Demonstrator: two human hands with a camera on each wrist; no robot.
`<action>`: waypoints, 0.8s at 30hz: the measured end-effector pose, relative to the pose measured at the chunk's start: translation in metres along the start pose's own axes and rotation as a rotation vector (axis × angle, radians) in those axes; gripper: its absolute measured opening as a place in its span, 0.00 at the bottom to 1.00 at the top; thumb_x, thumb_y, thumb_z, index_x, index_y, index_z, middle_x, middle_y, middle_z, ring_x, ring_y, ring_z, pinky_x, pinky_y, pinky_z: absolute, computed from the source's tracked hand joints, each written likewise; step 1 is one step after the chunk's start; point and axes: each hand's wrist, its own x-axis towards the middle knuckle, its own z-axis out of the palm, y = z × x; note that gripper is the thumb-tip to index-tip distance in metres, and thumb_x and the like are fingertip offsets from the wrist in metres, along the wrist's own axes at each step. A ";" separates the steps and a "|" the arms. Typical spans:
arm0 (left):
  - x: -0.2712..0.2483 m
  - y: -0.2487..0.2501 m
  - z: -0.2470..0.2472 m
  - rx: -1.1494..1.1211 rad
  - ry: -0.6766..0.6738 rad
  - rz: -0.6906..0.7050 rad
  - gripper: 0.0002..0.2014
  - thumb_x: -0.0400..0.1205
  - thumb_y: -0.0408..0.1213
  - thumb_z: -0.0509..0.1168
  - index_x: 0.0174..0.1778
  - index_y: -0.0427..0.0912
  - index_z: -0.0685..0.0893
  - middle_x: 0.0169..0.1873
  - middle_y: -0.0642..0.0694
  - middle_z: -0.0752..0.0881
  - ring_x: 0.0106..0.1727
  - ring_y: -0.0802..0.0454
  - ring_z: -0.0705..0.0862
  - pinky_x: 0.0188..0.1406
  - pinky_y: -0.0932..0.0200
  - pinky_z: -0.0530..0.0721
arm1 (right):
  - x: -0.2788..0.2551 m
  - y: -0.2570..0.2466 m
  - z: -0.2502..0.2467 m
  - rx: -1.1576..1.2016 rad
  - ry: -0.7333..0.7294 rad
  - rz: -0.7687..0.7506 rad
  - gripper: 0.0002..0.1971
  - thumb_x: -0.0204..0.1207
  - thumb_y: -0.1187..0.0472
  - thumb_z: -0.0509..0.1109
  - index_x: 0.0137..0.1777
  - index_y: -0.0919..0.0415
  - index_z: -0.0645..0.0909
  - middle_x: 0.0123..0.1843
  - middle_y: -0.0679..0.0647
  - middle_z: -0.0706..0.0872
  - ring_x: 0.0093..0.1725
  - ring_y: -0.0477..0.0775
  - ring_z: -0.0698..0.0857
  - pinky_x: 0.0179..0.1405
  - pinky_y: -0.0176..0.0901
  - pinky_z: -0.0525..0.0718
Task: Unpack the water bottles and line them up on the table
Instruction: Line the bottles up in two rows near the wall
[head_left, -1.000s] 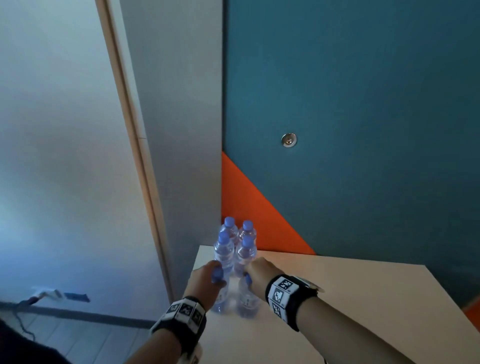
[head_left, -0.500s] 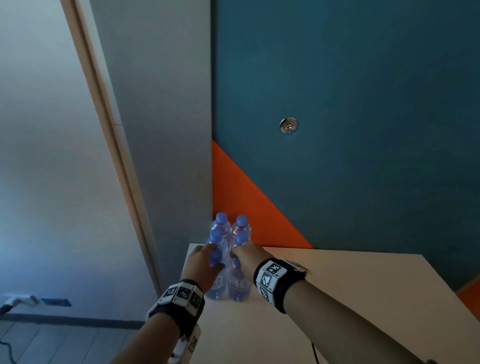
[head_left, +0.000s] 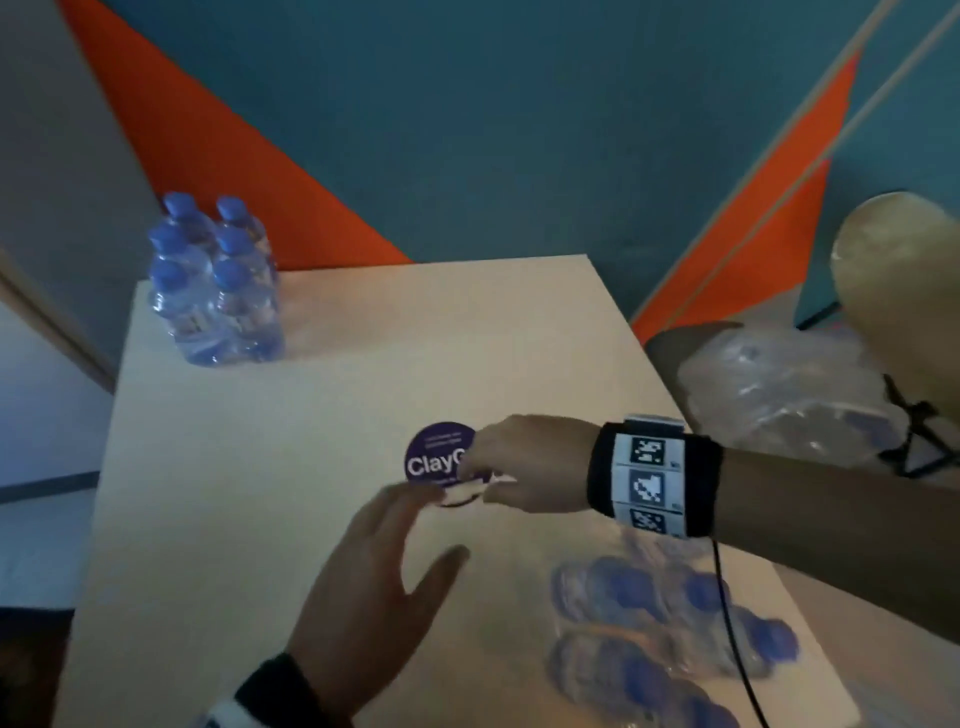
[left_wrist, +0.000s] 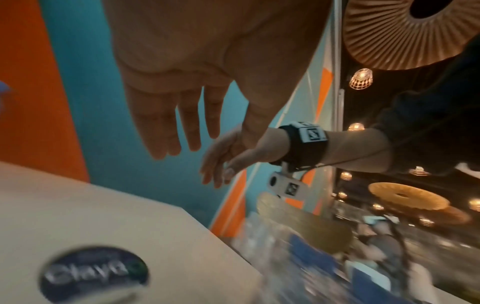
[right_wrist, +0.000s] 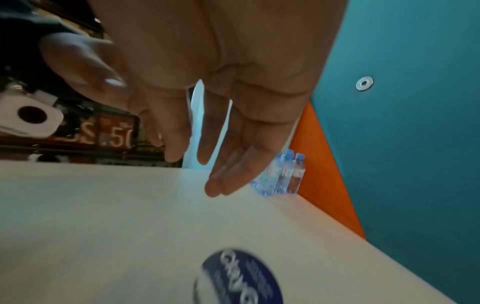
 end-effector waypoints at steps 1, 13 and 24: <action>-0.016 0.012 0.024 -0.003 -0.057 0.002 0.20 0.71 0.56 0.64 0.58 0.56 0.75 0.56 0.61 0.79 0.55 0.63 0.79 0.55 0.68 0.77 | -0.021 0.006 0.016 -0.006 -0.035 0.001 0.15 0.80 0.57 0.65 0.66 0.57 0.78 0.62 0.59 0.84 0.58 0.60 0.82 0.56 0.53 0.82; -0.053 0.080 0.171 0.160 -0.309 -0.060 0.29 0.71 0.56 0.60 0.70 0.57 0.68 0.74 0.56 0.69 0.69 0.54 0.74 0.63 0.62 0.76 | -0.118 0.039 0.110 -0.089 -0.070 -0.007 0.13 0.77 0.66 0.65 0.60 0.65 0.78 0.58 0.65 0.77 0.51 0.67 0.79 0.41 0.53 0.73; -0.058 0.049 0.082 0.049 -0.024 -0.331 0.14 0.73 0.43 0.68 0.52 0.57 0.75 0.48 0.57 0.84 0.47 0.66 0.80 0.44 0.81 0.71 | -0.056 0.008 0.064 0.009 0.142 -0.050 0.14 0.80 0.66 0.58 0.63 0.61 0.78 0.59 0.60 0.80 0.58 0.62 0.79 0.46 0.45 0.73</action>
